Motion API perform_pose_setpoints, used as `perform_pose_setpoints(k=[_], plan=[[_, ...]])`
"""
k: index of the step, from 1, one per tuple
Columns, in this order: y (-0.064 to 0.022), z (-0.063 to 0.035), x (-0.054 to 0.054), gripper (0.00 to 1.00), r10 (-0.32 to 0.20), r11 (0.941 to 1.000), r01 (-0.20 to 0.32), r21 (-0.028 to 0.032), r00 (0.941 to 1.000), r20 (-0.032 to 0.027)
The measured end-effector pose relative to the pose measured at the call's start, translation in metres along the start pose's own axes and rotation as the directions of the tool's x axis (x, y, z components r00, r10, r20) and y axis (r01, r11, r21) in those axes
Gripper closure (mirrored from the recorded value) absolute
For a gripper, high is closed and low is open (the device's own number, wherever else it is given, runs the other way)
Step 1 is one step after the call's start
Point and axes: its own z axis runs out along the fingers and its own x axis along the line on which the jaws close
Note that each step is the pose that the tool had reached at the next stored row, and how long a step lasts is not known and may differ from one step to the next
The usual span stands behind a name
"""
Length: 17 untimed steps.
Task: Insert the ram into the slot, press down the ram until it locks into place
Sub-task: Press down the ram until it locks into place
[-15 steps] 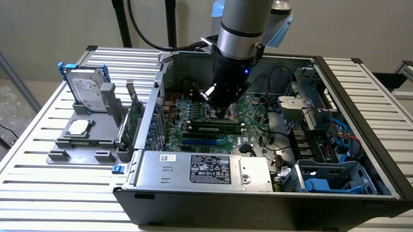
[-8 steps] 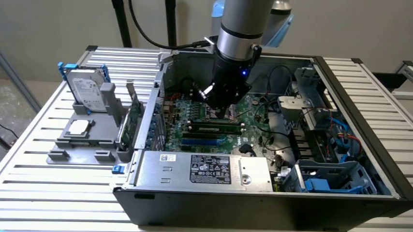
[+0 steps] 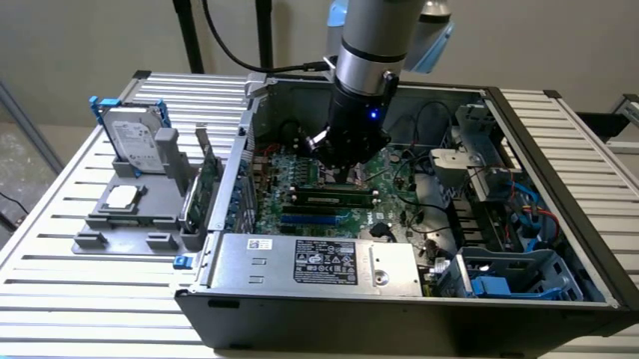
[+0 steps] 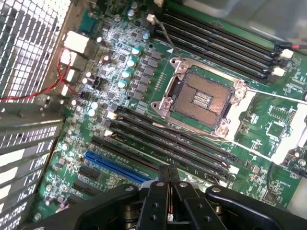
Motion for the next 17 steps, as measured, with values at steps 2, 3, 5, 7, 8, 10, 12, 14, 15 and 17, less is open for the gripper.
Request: perform_pose_setpoints(k=[2,3,5,7,8,10,12,14,15,17], plan=[[0.0,0.0005,-0.0001,0.89,0.036,0.9994,-0.036,-0.0025,0.9994,0.0012],[0.0,0.0008,-0.0001,0.89,0.054,0.9985,-0.054,-0.0038,0.9985,0.0017],[0.0,0.0014,-0.0001,0.89,0.091,0.9959,-0.091,-0.0064,0.9959,0.0028],[-0.0001,0.0019,-0.0002,0.89,0.126,0.992,-0.126,-0.009,0.992,0.0037],[-0.0001,0.0022,-0.0002,0.89,0.144,0.9895,-0.144,-0.0104,0.9896,0.0041],[-0.0001,0.0028,-0.0002,0.89,0.179,0.9837,-0.179,-0.013,0.9838,0.0049],[-0.0001,0.0033,-0.0002,0.89,0.215,0.9765,-0.215,-0.0157,0.9766,0.0055],[-0.0001,0.0037,-0.0003,0.89,0.249,0.9684,-0.249,-0.0183,0.9685,0.0061],[-0.0001,0.0039,-0.0003,0.89,0.267,0.9637,-0.266,-0.0197,0.9638,0.0064],[-0.0001,0.0042,-0.0003,0.89,0.297,0.9547,-0.297,-0.0221,0.9549,0.0068]])
